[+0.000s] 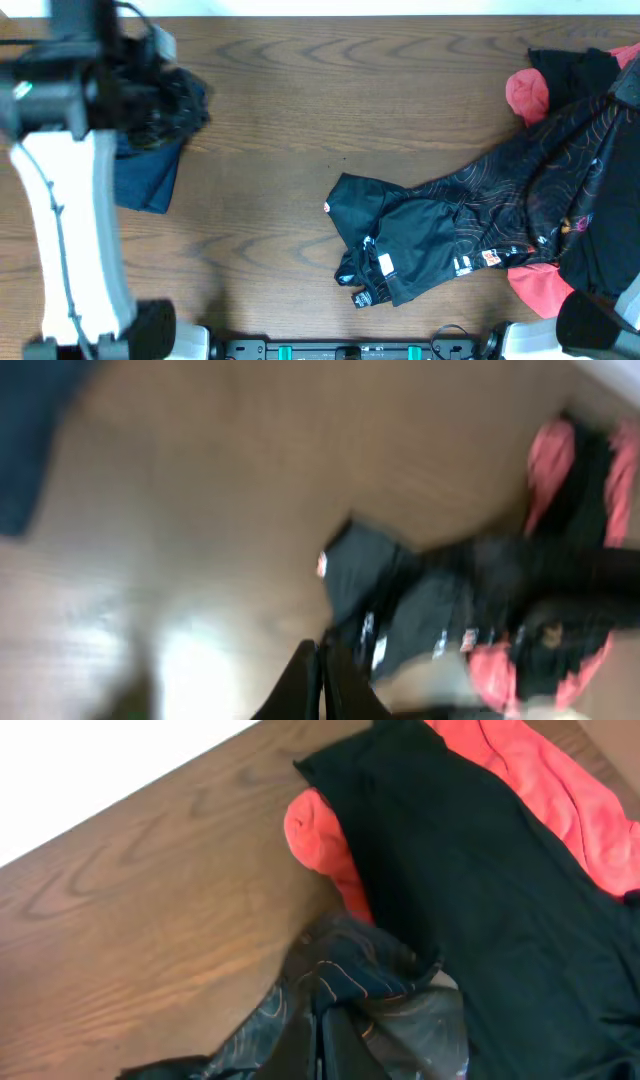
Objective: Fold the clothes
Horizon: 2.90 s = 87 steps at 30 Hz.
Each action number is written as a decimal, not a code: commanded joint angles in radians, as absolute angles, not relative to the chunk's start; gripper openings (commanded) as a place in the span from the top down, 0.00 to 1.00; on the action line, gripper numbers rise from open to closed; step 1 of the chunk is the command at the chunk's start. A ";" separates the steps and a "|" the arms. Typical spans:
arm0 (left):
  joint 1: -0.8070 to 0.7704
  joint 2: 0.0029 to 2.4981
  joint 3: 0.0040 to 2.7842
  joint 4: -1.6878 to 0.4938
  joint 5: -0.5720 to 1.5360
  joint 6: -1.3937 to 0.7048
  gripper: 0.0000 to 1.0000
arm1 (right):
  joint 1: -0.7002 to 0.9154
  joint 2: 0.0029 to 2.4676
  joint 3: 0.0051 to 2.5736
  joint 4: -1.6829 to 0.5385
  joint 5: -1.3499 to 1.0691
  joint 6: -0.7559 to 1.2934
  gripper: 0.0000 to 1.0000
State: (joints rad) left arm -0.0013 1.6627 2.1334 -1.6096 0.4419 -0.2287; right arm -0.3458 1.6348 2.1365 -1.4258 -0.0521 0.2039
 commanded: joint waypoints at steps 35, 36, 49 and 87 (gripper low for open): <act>-0.746 1.791 1.279 -0.775 0.487 -0.425 0.40 | -0.350 1.617 2.146 -1.477 -0.023 0.175 0.91; -0.751 1.791 1.278 -0.771 0.487 -0.425 0.40 | -0.350 1.617 2.146 -1.477 -0.023 0.175 0.91; -0.796 1.834 1.242 -0.689 0.471 -0.522 0.40 | -0.350 1.617 2.146 -1.478 -0.023 0.175 0.91; -0.883 1.916 1.241 -0.589 0.342 -0.522 0.64 | -0.350 1.617 2.146 -1.485 -0.023 0.174 0.93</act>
